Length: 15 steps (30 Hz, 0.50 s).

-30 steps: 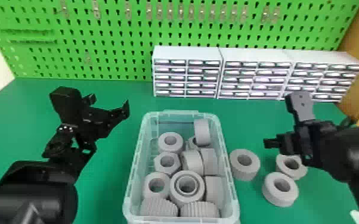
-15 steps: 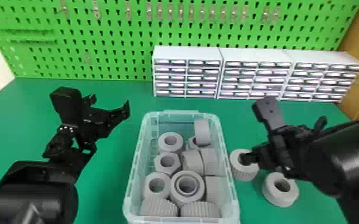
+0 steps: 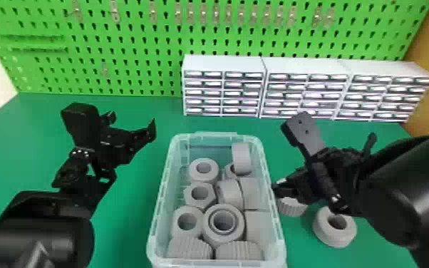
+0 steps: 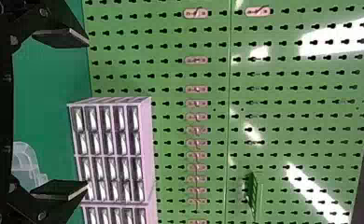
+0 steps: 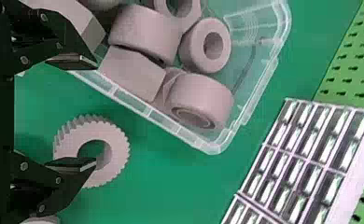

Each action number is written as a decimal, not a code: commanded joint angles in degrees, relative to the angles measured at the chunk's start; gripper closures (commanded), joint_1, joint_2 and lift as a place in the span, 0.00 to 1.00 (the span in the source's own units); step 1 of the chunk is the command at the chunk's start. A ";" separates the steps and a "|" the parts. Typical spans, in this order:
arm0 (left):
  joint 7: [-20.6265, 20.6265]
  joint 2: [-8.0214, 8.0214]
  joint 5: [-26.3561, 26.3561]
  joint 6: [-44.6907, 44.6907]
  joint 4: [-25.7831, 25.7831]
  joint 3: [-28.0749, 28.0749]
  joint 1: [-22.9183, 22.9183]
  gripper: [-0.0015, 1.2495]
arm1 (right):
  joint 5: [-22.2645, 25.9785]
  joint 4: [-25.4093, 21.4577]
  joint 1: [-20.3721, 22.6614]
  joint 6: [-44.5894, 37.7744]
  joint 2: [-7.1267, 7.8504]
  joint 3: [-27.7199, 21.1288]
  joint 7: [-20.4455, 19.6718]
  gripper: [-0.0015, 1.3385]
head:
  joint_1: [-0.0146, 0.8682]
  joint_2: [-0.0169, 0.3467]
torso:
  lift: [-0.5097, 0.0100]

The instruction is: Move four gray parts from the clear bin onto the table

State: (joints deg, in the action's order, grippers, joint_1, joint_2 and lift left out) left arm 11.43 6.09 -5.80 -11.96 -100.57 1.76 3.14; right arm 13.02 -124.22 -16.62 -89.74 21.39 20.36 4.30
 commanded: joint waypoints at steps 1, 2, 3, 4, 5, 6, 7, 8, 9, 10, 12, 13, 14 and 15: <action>0.00 -0.02 0.09 -0.17 0.03 0.00 -0.06 0.16 | 3.15 -1.90 -0.08 -0.34 2.52 0.30 0.00 0.39 | 0.79 0.12 | 0.89; 0.00 -0.02 0.09 -0.26 -0.06 0.00 -0.15 0.16 | 4.20 -2.08 0.10 -0.34 3.13 0.30 0.00 0.39 | 0.79 0.12 | 0.89; 0.00 -0.02 0.17 -0.26 0.03 0.00 -0.15 0.16 | 4.82 -2.17 0.18 -0.34 3.49 0.30 0.00 0.39 | 0.79 0.12 | 0.89; 0.00 -0.02 0.26 -0.35 -0.06 0.00 -0.15 0.16 | 5.43 -2.17 0.27 -0.34 3.84 0.30 0.00 0.39 | 0.79 0.12 | 0.89; 0.00 -0.02 0.26 -0.35 -0.06 0.00 -0.15 0.16 | 6.23 -2.26 0.36 -0.34 4.19 0.30 0.00 0.39 | 0.79 0.12 | 0.89; 0.00 -0.02 0.35 -0.35 0.03 0.00 -0.15 0.16 | 6.75 -2.26 0.54 -0.34 4.45 0.30 -0.08 0.39 | 0.79 0.12 | 0.89; 0.00 -0.02 0.44 -0.35 -0.06 -0.09 -0.15 0.16 | 7.10 -2.26 0.71 -0.34 4.72 0.21 -0.08 0.39 | 0.79 0.12 | 0.89; 0.00 -0.02 0.44 -0.26 -0.06 -0.18 -0.24 0.16 | 7.28 -2.61 0.98 -0.34 4.98 0.12 -0.08 0.39 | 0.79 0.12 | 0.89; 0.00 -0.02 0.44 -0.35 -0.06 -0.35 -0.24 0.16 | 7.28 -2.87 1.24 -0.34 5.24 0.04 -0.08 0.39 | 0.79 0.12 | 0.89; 0.00 -0.02 0.52 -0.35 -0.06 -0.44 -0.33 0.16 | 7.28 -3.13 1.50 -0.34 5.42 -0.05 -0.08 0.39 | 0.79 0.12 | 0.89; 0.00 -0.11 0.61 -0.35 -0.06 -0.71 -0.33 0.16 | 7.72 -3.40 1.85 -0.34 6.12 -0.05 -0.08 0.39 | 0.79 0.12 | 0.89; 0.00 -0.11 0.61 -0.26 -0.06 -0.71 -0.33 0.16 | 8.16 -3.40 1.94 -0.34 6.30 -0.05 -0.08 0.39 | 0.79 0.12 | 0.89; 0.00 -0.11 0.61 -0.35 -0.06 -0.71 -0.33 0.16 | 8.60 -3.40 1.94 -0.34 6.65 0.12 -0.08 0.39 | 0.79 0.12 | 0.89; 0.00 -0.11 0.52 -0.26 -0.06 -0.79 -0.33 0.16 | 8.95 -3.40 1.94 -0.34 6.83 0.30 -0.08 0.39 | 0.79 0.12 | 0.89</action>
State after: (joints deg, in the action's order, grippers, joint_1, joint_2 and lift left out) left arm 11.43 6.03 -5.26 -12.30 -100.63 1.23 2.84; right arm 20.65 -127.40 -15.02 -89.74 27.14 20.36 4.21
